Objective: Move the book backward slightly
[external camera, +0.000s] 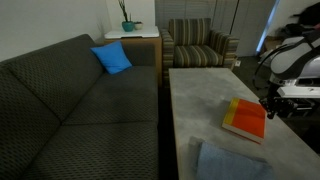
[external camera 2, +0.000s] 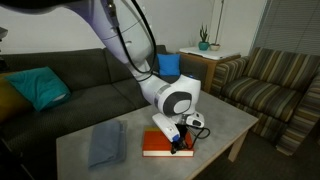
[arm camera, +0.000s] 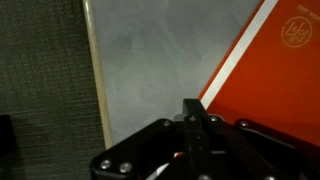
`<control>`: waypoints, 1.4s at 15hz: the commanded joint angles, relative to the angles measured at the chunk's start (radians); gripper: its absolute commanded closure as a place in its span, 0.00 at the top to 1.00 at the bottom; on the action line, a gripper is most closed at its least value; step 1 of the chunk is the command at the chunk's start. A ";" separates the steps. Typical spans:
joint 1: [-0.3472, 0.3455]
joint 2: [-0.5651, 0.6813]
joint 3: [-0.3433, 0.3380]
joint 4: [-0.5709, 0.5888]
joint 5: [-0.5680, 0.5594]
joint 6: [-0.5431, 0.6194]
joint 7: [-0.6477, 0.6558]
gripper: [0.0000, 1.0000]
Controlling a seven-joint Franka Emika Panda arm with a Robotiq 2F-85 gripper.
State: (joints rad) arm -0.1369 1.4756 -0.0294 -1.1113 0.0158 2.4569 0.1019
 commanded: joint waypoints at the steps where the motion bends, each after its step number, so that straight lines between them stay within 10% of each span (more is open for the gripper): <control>1: 0.022 0.000 0.004 -0.004 0.027 -0.042 0.018 0.00; 21: 0.097 0.003 0.017 -0.065 0.020 -0.379 0.031 0.00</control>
State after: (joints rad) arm -0.0540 1.4788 -0.0117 -1.1856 0.0194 2.1017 0.1249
